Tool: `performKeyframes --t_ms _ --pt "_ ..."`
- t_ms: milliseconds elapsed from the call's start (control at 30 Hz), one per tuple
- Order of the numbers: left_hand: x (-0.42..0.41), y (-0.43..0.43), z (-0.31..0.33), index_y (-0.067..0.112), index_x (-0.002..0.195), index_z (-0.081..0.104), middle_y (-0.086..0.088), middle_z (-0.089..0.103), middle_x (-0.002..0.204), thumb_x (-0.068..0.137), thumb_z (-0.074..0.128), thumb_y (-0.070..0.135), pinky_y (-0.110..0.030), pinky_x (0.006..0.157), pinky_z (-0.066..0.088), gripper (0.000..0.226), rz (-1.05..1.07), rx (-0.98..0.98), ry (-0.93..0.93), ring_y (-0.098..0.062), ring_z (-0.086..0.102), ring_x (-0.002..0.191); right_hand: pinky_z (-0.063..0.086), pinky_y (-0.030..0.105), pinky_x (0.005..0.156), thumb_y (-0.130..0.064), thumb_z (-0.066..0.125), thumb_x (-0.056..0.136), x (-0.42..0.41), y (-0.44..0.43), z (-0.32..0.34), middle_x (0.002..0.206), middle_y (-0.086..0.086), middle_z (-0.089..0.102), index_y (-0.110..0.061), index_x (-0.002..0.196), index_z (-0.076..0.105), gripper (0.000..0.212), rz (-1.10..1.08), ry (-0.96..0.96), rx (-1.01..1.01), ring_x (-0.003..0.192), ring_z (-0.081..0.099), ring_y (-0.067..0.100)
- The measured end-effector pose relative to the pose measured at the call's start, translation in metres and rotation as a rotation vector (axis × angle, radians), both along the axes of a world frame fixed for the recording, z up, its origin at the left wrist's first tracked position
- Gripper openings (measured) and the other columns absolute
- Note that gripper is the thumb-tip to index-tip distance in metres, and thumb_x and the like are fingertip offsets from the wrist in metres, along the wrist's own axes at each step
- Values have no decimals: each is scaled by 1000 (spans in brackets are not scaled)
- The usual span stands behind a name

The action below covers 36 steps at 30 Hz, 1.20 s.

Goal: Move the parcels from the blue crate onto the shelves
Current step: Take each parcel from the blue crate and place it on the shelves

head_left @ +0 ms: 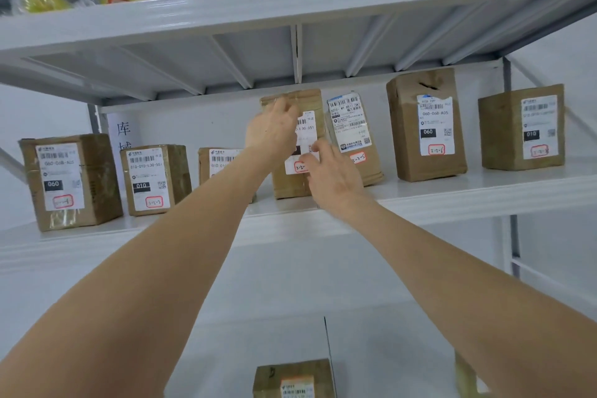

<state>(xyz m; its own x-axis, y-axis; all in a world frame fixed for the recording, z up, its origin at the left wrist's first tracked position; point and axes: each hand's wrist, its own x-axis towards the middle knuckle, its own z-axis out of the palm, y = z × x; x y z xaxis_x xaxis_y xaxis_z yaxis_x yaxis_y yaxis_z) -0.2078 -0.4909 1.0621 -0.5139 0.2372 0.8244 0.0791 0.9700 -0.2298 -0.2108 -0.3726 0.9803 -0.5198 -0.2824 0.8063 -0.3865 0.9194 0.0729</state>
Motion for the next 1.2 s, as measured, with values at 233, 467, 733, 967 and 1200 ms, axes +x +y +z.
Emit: performKeyframes --t_ms 233,467,733,967,1200 --pt "53 28 -69 9 102 62 -8 56 111 86 45 7 -32 58 28 23 -253 0 94 -27 52 101 41 32 56 2 73 62 51 17 -71 97 11 58 -8 96 63 37 91 193 -190 79 58 31" --pt "83 50 -207 8 87 61 -8 59 94 79 37 1 -30 54 25 27 -443 34 -126 -28 56 89 42 35 58 3 72 61 101 49 -198 96 11 56 -11 93 64 35 -60 -138 -172 81 58 31" --pt "128 99 -392 13 118 52 -8 42 126 91 42 6 -32 72 35 30 -258 -34 -878 -24 40 121 39 33 96 -23 50 93 186 108 -344 140 6 29 -22 132 46 39 -347 -887 29 128 31 24" --pt "160 159 -482 9 129 45 -11 39 129 91 44 7 -37 82 44 38 -258 -79 -1139 -25 40 120 41 35 96 -26 51 93 229 179 -422 140 9 28 -19 133 46 41 -465 -1088 21 126 32 27" --pt "178 249 -551 8 138 36 -12 35 135 91 48 8 -37 89 43 49 -178 -177 -1302 -27 39 122 42 39 98 -32 55 93 247 278 -484 146 10 25 -21 142 35 53 -450 -1189 -9 132 29 29"
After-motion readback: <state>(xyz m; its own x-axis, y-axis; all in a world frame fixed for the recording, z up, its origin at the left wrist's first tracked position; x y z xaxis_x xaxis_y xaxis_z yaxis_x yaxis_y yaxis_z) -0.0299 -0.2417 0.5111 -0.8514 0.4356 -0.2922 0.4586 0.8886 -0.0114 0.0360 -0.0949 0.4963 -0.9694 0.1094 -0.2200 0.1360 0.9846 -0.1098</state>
